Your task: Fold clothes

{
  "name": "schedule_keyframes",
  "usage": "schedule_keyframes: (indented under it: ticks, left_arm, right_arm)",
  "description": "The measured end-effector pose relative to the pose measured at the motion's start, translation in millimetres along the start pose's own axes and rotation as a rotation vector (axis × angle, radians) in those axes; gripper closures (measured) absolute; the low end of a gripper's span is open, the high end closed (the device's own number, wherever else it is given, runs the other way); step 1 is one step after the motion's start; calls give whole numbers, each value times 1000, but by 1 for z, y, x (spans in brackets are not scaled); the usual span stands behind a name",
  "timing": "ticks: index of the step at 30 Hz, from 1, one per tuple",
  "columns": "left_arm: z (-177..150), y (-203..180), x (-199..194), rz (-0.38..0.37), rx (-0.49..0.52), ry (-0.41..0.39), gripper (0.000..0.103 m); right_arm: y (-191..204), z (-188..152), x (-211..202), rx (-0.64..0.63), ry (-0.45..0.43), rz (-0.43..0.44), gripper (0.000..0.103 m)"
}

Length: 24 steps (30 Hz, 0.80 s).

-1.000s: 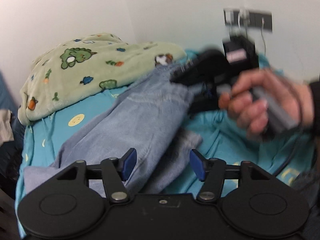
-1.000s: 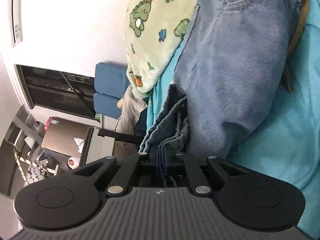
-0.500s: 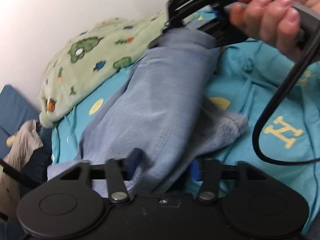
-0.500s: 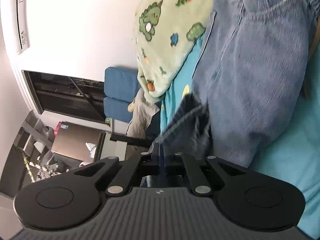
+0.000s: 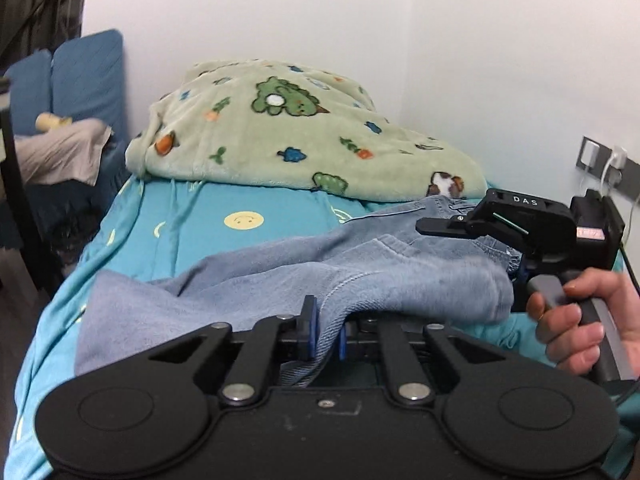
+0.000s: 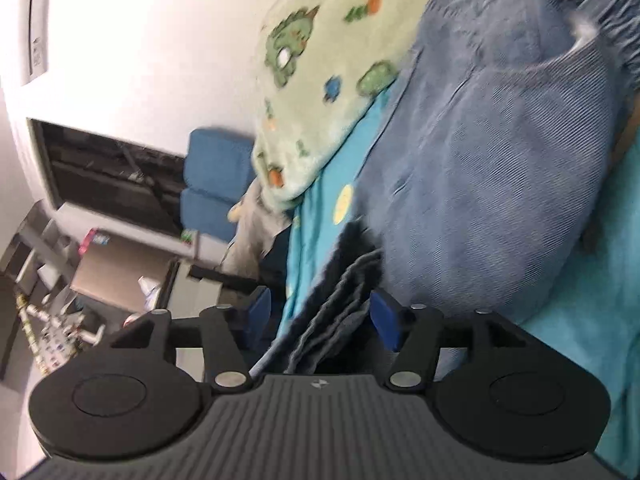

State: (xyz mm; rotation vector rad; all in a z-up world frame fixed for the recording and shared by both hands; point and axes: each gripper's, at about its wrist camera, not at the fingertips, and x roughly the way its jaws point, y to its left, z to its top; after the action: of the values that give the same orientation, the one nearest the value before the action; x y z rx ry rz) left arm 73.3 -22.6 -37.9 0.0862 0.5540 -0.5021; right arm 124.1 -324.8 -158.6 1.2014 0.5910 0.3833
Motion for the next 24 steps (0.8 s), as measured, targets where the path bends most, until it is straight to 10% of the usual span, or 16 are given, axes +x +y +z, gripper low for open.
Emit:
schedule_keyframes:
  ticks: [14, 18, 24]
  left_arm:
    - [15, 33, -18, 28, -232, -93, 95]
    - [21, 50, -27, 54, -286, -106, 95]
    - [33, 113, -59, 101, -476, -177, 96]
  right_arm:
    - [17, 10, 45, 57, 156, -149, 29]
    - [30, 14, 64, 54, 168, -198, 76]
    - [117, 7, 109, -184, 191, -246, 87]
